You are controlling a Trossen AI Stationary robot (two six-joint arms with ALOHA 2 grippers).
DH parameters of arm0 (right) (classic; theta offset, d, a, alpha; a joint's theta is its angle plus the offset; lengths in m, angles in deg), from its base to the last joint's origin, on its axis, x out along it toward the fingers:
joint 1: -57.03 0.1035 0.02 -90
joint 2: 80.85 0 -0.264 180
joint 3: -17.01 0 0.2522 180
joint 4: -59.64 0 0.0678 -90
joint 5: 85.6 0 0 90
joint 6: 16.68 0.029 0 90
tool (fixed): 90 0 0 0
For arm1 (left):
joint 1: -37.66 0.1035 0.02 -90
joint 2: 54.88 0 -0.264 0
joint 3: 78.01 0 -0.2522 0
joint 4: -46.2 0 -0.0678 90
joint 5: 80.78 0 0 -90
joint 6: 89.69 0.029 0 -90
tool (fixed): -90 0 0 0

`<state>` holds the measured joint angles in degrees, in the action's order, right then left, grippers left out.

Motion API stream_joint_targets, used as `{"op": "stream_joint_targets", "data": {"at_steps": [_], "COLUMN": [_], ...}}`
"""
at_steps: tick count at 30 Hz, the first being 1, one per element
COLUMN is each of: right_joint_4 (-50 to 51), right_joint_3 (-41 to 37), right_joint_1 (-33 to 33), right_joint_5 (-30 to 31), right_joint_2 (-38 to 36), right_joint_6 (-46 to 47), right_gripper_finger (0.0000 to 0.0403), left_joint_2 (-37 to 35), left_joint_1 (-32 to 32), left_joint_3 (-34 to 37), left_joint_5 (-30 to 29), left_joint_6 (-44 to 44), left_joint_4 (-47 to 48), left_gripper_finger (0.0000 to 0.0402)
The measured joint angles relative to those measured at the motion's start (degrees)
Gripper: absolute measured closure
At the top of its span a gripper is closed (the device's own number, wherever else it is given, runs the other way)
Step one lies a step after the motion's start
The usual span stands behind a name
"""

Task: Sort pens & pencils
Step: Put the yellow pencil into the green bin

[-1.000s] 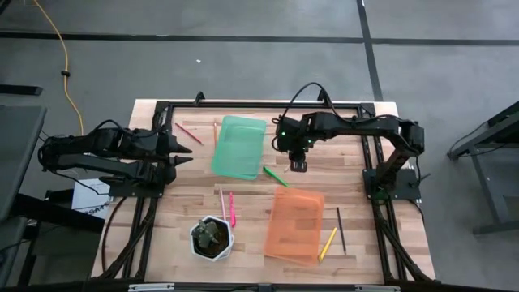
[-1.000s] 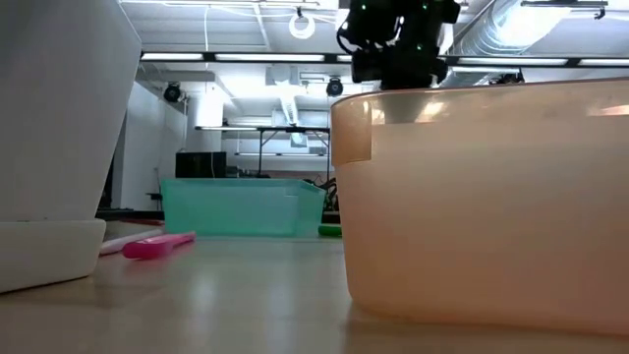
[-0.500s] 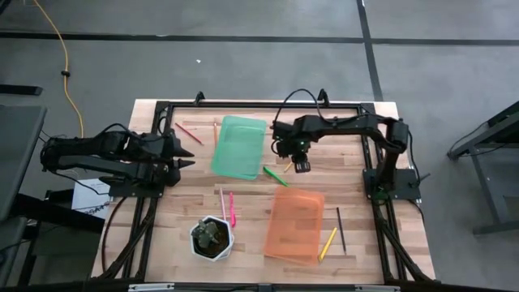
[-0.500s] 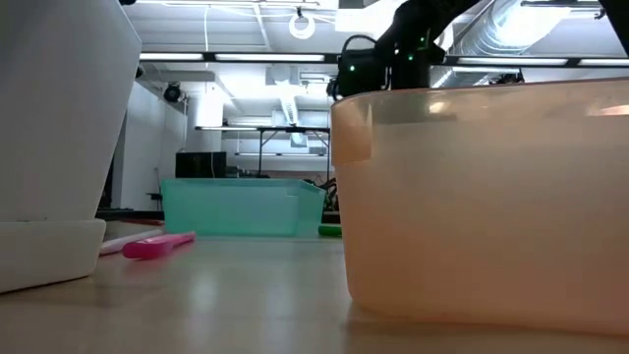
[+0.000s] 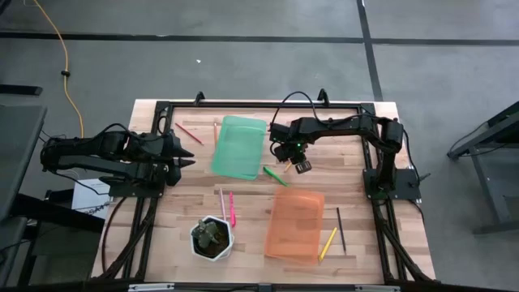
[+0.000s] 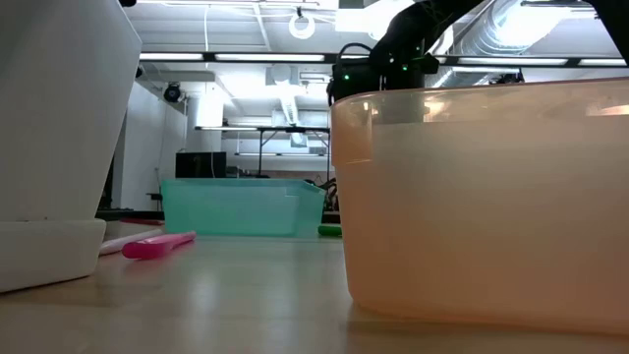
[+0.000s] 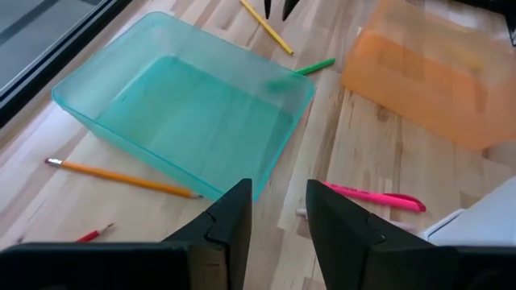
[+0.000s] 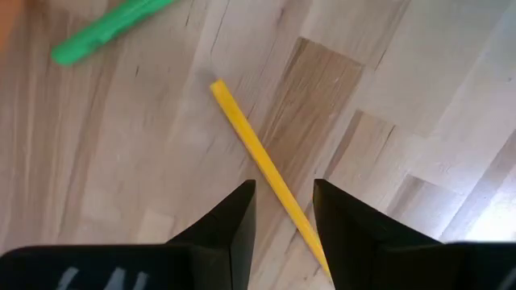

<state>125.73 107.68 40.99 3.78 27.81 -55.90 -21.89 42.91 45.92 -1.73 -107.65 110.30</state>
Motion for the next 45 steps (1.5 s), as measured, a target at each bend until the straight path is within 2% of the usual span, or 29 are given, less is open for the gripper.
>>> {"op": "stream_joint_targets", "data": {"at_steps": [15, 20, 23, 27, 33, 37, 41, 45], "right_joint_4": [-0.74, -0.38, -0.48, 0.28, 2.47, -0.63, -5.04, -7.57], "right_joint_3": [0.00, 0.00, 0.00, 0.39, 3.38, 4.76, 4.81, 4.79], "right_joint_1": [-0.49, -1.69, -2.09, -2.10, -1.97, -1.51, -1.22, -1.28], "right_joint_5": [2.24, 2.32, 2.55, 3.01, -3.73, -6.34, -4.61, 0.88], "right_joint_2": [0.01, 0.94, 1.07, 0.79, 0.52, 0.52, 0.50, 0.50], "right_joint_6": [-6.08, -4.09, 5.90, 24.89, 49.13, 62.01, 74.89, 89.56], "right_gripper_finger": [0.0286, 0.0286, 0.0286, 0.0286, 0.0286, 0.0286, 0.0286, 0.0286], "left_joint_2": [0.00, 0.00, 0.00, 0.00, 0.00, 0.00, 0.00, 0.02], "left_joint_1": [0.01, -0.01, -0.01, -0.01, -0.01, -0.01, -0.01, -0.01], "left_joint_3": [0.00, 0.00, 0.00, 0.00, 0.00, 0.01, 0.00, 0.00], "left_joint_5": [1.04, 1.90, 2.28, 2.35, 2.35, 1.35, -0.13, -0.21], "left_joint_6": [-0.26, 0.08, 0.11, 0.11, -0.32, -0.54, -0.59, 0.24], "left_joint_4": [0.47, 0.81, 0.82, 0.80, 0.69, -0.03, -1.10, -1.28], "left_gripper_finger": [0.0293, 0.0293, 0.0293, 0.0293, 0.0293, 0.0293, 0.0293, 0.0293]}}
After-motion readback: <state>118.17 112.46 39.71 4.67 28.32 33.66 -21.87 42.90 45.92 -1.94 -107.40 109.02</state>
